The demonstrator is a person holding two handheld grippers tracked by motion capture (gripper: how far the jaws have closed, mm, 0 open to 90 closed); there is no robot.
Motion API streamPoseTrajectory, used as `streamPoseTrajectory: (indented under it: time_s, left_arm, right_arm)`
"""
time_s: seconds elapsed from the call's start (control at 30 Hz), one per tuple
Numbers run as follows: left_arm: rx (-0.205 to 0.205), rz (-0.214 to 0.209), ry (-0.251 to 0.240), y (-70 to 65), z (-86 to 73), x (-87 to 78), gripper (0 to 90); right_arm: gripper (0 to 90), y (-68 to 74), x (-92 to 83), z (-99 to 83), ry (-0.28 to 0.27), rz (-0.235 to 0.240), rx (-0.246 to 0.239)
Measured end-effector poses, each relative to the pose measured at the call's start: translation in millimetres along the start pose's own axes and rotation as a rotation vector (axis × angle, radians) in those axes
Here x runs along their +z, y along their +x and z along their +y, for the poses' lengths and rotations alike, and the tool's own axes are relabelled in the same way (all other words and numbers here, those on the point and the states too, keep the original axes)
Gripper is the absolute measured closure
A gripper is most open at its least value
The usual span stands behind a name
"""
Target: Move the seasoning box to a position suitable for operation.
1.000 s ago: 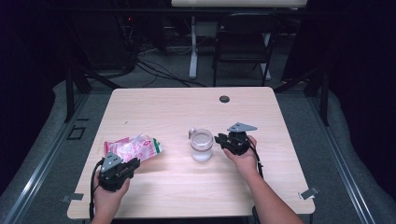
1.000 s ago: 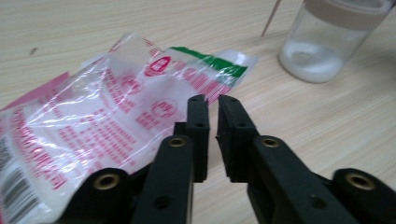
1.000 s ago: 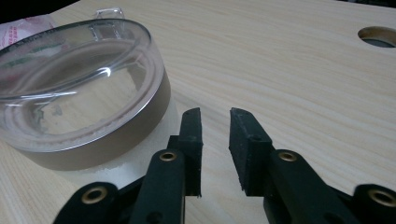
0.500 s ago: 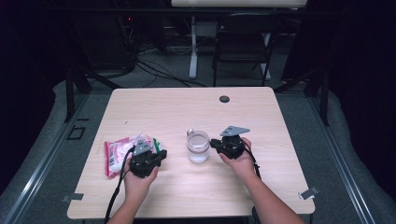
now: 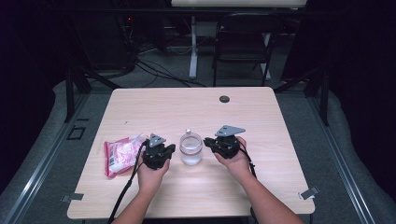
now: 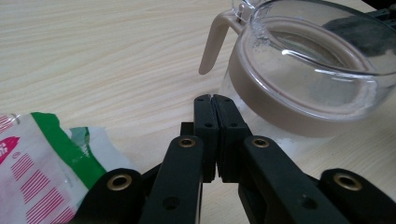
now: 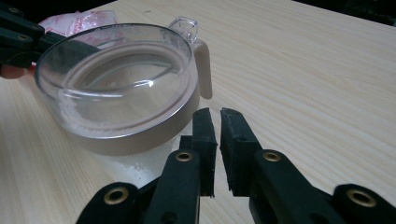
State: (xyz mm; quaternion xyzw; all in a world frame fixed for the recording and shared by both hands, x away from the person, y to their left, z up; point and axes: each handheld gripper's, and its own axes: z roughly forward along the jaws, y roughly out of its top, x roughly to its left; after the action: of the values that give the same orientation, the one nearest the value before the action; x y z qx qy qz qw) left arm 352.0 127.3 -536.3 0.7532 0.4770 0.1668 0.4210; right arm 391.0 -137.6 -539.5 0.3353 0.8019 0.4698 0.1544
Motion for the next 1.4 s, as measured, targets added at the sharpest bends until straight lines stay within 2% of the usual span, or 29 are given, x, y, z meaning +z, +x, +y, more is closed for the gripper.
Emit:
streamPoseTrajectory:
  time_s: [0.13,0.2,0.27,0.37,0.43,0.63,0.7,0.77,0.8,0.83,0.9,0.93,0.97,1.0,1.07,1.13,1.27,1.4]
  left_arm:
    - [0.023,-0.007,0.0,-6.2,1.2,3.5,90.0]
    - [0.029,-0.015,0.003,-7.8,1.5,4.4,90.0]
    - [0.032,-0.004,0.006,-9.4,1.6,6.0,90.0]
    - [0.042,-0.016,0.015,-7.7,2.7,5.7,90.0]
    - [0.067,-0.027,0.022,-7.6,3.2,5.3,90.0]
    - [0.081,-0.049,0.029,-8.1,4.7,6.8,90.0]
    - [0.096,-0.079,0.033,-8.4,6.1,8.3,90.0]
    - [0.102,-0.091,0.03,-8.8,6.3,8.9,90.0]
    - [0.117,-0.128,0.037,-8.9,7.6,10.3,90.0]
    - [0.117,-0.128,0.037,-8.9,7.6,10.3,90.0]
    - [0.123,-0.157,0.037,-8.9,8.7,12.5,90.0]
    - [0.135,-0.206,0.036,-8.7,8.8,13.7,90.0]
    - [0.135,-0.206,0.036,-8.7,8.8,13.7,90.0]
    - [0.159,-0.217,0.03,-10.7,9.1,13.0,90.0]
    - [0.173,-0.209,0.018,-11.6,9.4,11.4,90.0]
    - [0.156,-0.214,-0.004,-11.3,11.3,8.6,90.0]
    - [0.118,-0.211,-0.018,-8.7,16.0,1.6,89.3]
    - [0.117,-0.201,-0.017,-8.4,14.6,-1.5,87.5]
  right_arm:
    - [86.1,-0.8,2.0,1.1,-0.006,0.023,0.014]
    - [88.6,1.2,2.8,1.5,-0.001,0.038,0.002]
    - [89.7,2.6,3.0,1.5,0.003,0.033,-0.001]
    - [90.0,4.6,2.0,2.0,0.009,0.029,0.003]
    - [90.0,8.0,-1.8,2.7,0.03,0.018,-0.021]
    - [90.0,19.9,-13.1,-0.3,0.056,-0.015,-0.083]
    - [90.0,28.8,-23.1,-5.1,0.07,-0.026,-0.111]
    - [90.0,31.0,-25.8,-6.7,0.07,-0.025,-0.114]
    - [90.0,37.3,-33.8,-11.3,0.074,-0.021,-0.114]
    - [90.0,37.3,-33.8,-11.3,0.074,-0.021,-0.114]
    - [90.0,40.7,-41.1,-15.2,0.077,-0.009,-0.113]
    - [90.0,42.7,-48.1,-19.4,0.066,0.024,-0.11]
    - [88.2,43.7,-51.6,-21.3,0.064,0.026,-0.114]
    - [87.3,44.6,-54.7,-23.0,0.062,0.02,-0.121]
    - [86.8,45.1,-57.8,-24.7,0.058,0.006,-0.121]
    - [85.7,42.3,-63.2,-27.9,0.056,-0.026,-0.122]
    - [83.6,26.6,-67.7,-36.6,0.054,-0.069,-0.067]
    - [81.2,21.1,-65.6,-37.5,0.049,-0.066,-0.067]
